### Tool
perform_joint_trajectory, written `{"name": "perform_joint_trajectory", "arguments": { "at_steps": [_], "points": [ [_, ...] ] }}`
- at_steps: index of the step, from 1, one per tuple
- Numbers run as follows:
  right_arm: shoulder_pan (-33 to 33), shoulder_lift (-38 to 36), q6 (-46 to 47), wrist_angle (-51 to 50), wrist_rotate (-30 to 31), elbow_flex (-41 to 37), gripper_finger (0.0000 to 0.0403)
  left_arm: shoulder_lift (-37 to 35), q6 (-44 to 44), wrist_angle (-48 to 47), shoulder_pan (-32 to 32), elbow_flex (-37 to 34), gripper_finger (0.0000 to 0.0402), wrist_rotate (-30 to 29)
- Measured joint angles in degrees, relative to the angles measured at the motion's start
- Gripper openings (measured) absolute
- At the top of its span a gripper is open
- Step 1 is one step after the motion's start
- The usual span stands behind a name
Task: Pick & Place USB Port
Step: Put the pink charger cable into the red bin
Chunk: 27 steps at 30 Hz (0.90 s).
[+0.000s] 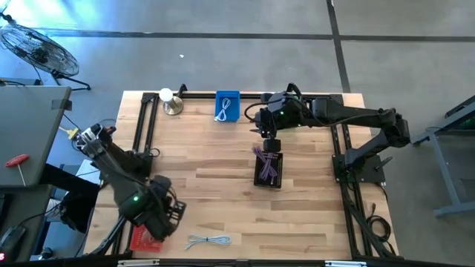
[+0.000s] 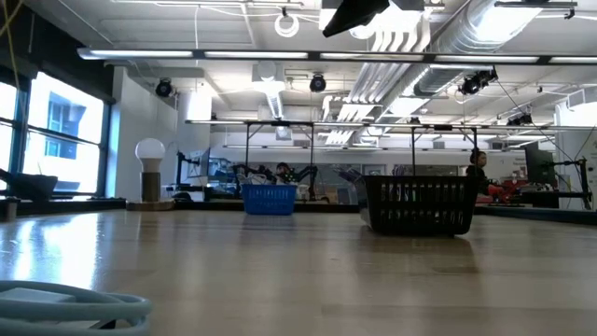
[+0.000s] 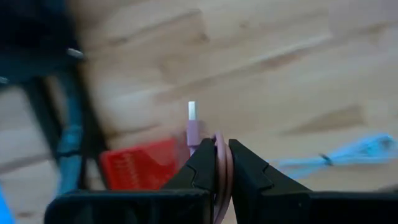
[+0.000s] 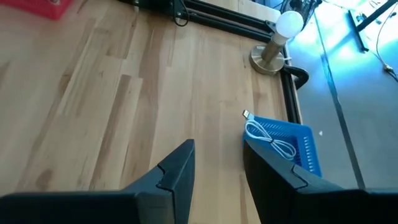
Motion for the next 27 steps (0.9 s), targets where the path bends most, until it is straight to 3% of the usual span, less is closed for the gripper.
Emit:
{"name": "perform_joint_trajectory", "arguments": {
  "at_steps": [7, 17, 21, 27],
  "points": [
    [0.0, -0.02, -0.86, 0.0, -1.22, 0.0, 0.0128, -0.03, -4.57, -1.71, -3.24, -1.31, 0.0017, -4.2],
    [0.0, -0.02, -1.18, 0.73, -2.03, 0.0, 0.0128, 5.15, -7.5, 1.38, -7.34, -1.42, 0.0027, -1.28],
    [0.0, -0.02, -1.3, 2.26, -2.33, 0.0, 0.0128, 7.71, -7.19, 2.48, -7.79, -1.41, 0.0011, 2.63],
    [0.0, -0.02, -1.31, 2.92, -3.28, 0.0, 0.0128, 10.11, -7.44, 3.65, -8.3, -1.41, 0.0011, 2.81]
  ]
}}
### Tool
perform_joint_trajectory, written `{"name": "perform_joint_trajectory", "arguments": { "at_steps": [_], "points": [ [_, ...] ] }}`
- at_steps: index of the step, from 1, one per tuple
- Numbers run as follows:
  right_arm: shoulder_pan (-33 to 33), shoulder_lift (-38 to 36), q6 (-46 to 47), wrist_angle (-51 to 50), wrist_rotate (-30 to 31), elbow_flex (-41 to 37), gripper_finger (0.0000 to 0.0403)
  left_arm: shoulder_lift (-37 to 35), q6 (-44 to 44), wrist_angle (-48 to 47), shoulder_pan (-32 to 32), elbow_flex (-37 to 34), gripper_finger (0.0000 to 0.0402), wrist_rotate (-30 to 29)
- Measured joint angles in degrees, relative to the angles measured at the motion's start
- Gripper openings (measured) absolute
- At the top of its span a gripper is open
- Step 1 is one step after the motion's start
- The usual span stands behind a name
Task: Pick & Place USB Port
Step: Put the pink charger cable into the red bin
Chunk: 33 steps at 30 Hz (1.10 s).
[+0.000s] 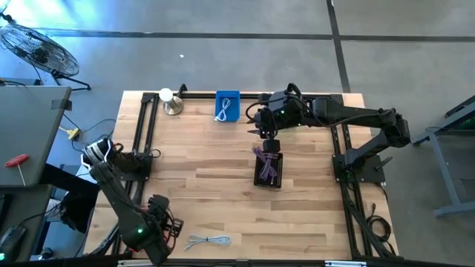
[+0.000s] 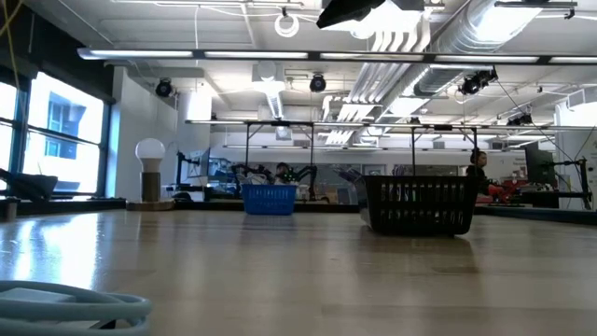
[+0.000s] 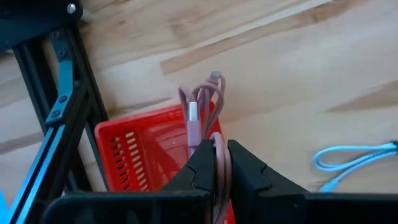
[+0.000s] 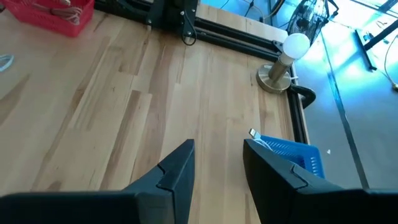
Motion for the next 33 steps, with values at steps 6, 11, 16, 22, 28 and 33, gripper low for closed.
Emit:
{"name": "perform_joint_trajectory", "arguments": {
  "at_steps": [6, 11, 16, 22, 28, 33],
  "points": [
    [0.02, 0.02, -0.44, 0.05, -0.02, 0.0, 0.0128, 0.62, 0.14, 0.23, 0.17, -0.36, 0.0011, -0.95],
    [0.2, 0.07, -0.61, -0.4, -0.19, 0.0, 0.0128, 0.62, 0.19, 2.55, 0.15, -3.61, 0.0011, -0.96],
    [0.22, 0.11, -0.57, -2.16, -0.81, 0.0, 0.0128, 0.62, 0.09, 8.0, -0.66, -8.81, 0.0011, -1.49],
    [0.22, 0.13, 0.02, -2.97, -0.96, -0.02, 0.0128, 0.6, -0.3, 10.41, -0.64, -10.59, 0.0011, -2.39],
    [0.22, 0.13, 0.02, -2.95, -0.96, -0.02, 0.0128, 0.6, -0.38, 10.38, -0.66, -10.59, 0.007, -1.77],
    [0.22, 0.13, 0.02, -2.94, -0.96, -0.02, 0.0128, 0.6, -0.4, 10.22, -0.66, -10.59, 0.0126, -1.54]
  ]
}}
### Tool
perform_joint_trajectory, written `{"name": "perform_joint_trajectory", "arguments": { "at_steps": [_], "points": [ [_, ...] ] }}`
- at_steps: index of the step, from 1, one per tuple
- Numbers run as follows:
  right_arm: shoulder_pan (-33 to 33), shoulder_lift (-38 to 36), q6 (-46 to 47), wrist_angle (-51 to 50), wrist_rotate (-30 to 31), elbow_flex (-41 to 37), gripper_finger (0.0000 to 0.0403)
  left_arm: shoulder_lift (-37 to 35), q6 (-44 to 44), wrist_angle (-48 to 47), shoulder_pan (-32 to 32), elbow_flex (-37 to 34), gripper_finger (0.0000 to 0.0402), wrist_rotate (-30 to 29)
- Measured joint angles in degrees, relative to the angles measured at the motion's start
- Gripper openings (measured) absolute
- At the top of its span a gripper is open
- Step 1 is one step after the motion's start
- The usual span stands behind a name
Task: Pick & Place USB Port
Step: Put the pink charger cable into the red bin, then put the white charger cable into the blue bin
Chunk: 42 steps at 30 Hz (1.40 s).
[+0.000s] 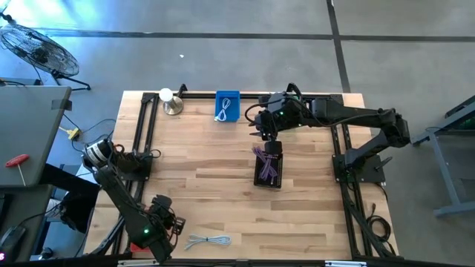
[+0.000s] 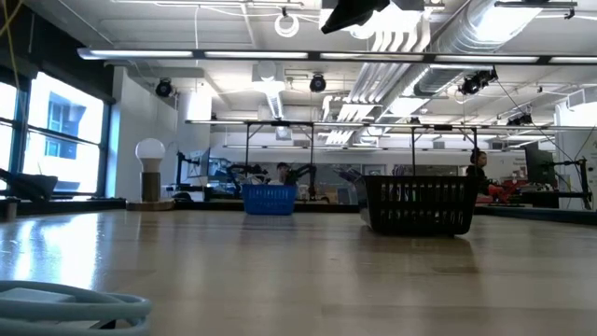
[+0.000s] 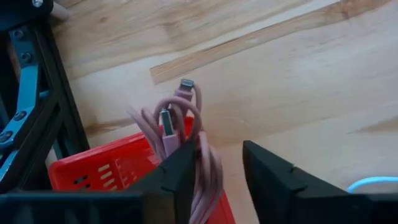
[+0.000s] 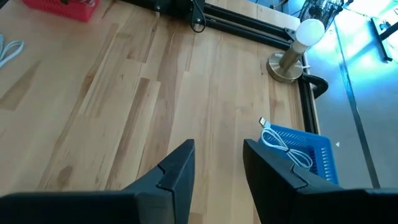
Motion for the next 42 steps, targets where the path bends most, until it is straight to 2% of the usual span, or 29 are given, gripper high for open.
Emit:
{"name": "perform_joint_trajectory", "arguments": {
  "at_steps": [5, 12, 15, 19, 24, 26, 28, 31, 35, 39, 42],
  "points": [
    [0.0, 0.0, 0.0, -0.02, 0.01, 0.0, 0.0128, -0.04, 0.81, -2.25, 0.02, 1.96, 0.0145, -1.09],
    [0.0, 0.02, 0.42, -0.04, 0.02, 0.0, 0.0128, -0.13, 2.13, -13.04, 0.09, 12.15, 0.0148, -9.42],
    [0.0, 0.04, 0.42, -0.11, -0.19, 0.0, 0.0128, -0.15, 7.74, -13.79, 0.08, 16.58, 0.0148, -12.75],
    [0.0, 0.04, 0.44, -0.28, -0.94, 0.0, 0.0128, -0.17, 23.29, -11.17, 0.11, 21.21, 0.0149, -18.52],
    [0.0, 0.04, 0.73, -0.46, -3.44, 0.0, 0.0128, -0.17, 54.19, 0.37, 0.13, 21.96, 0.0149, -26.67],
    [0.0, 0.04, 1.71, -0.77, -4.02, 0.0, 0.0128, -0.16, 66.29, 5.67, 0.56, 21.07, 0.0149, -27.87],
    [0.0, 0.04, 2.05, -1.58, -4.45, 0.0, 0.0128, 0.46, 75.65, 11.39, 1.77, 20.23, 0.0149, -26.7],
    [0.02, 0.04, 2.45, -3.1, -5.22, 0.0, 0.0128, 1.57, 82.32, 16.37, 3.95, 19.8, 0.0149, -22.19],
    [0.29, 0.04, 3.54, -3.8, -5.73, 0.0, 0.0128, 3.86, 75.82, 18.9, 7.66, 19.83, 0.0149, -13.58],
    [1.07, 0.04, 3.49, -4.21, -5.92, 0.0, 0.0128, 6.9, 68.9, 15.55, 11.85, 19.82, 0.0149, 0.74],
    [2.05, 0.04, 4.11, -5.02, -5.97, 0.0, 0.0128, 9.56, 67.9, 14.8, 13.88, 19.8, 0.0149, 8.68]
  ]
}}
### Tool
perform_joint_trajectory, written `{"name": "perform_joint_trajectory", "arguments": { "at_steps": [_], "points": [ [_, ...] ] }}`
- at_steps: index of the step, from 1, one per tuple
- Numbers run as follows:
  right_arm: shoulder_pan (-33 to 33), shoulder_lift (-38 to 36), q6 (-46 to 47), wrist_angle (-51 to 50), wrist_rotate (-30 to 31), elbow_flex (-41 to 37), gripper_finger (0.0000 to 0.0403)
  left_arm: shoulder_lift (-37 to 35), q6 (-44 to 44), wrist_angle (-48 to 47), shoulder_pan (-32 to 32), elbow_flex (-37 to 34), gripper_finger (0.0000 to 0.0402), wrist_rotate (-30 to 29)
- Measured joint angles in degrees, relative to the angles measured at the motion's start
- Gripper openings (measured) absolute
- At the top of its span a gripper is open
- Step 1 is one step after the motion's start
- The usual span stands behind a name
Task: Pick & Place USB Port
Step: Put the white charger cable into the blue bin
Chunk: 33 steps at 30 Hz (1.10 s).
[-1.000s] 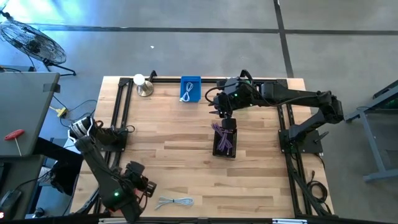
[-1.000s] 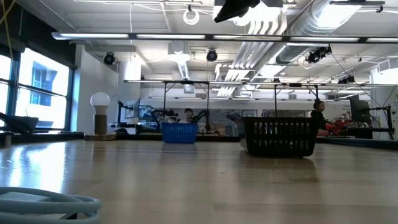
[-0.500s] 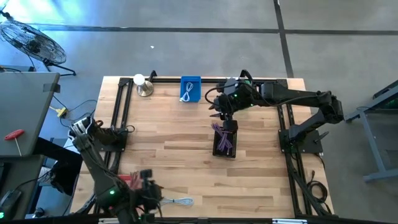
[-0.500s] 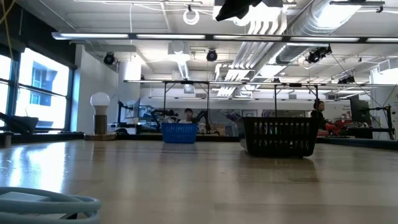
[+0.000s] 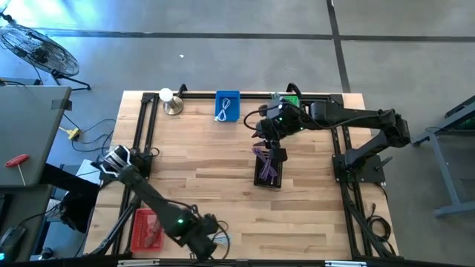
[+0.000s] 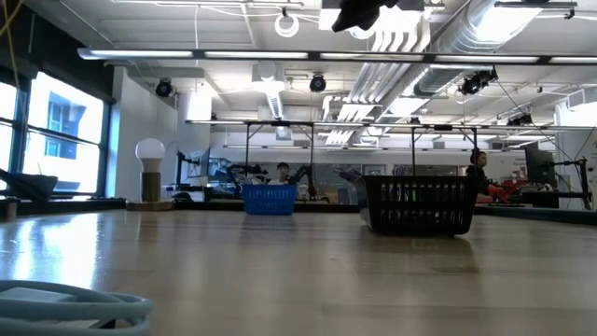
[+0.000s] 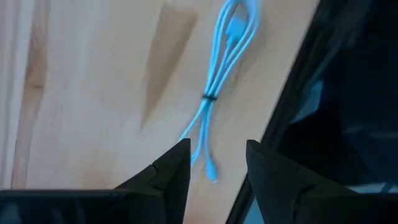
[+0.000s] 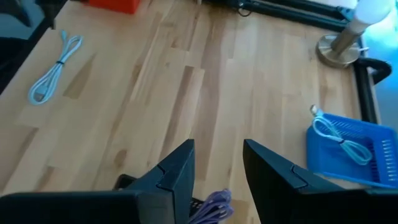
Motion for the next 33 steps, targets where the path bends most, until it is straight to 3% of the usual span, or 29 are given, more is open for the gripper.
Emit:
{"name": "perform_joint_trajectory", "arguments": {
  "at_steps": [5, 16, 33],
  "points": [
    [2.35, 0.0, 1.95, -1.83, 0.0, 0.0, 0.0128, 4.05, 6.93, 1.97, 1.36, 0.0, 0.0149, 3.99],
    [11.64, 0.0, 6.86, -2.86, 0.07, 0.0, 0.0128, 7.86, 12.16, 10.86, 1.55, 0.02, 0.0149, 1.48],
    [23.73, 0.0, 8.39, -1.6, 4.85, 0.0, 0.0128, 7.85, 12.17, 9.13, 1.27, 0.04, 0.0149, -4.65]
  ]
}}
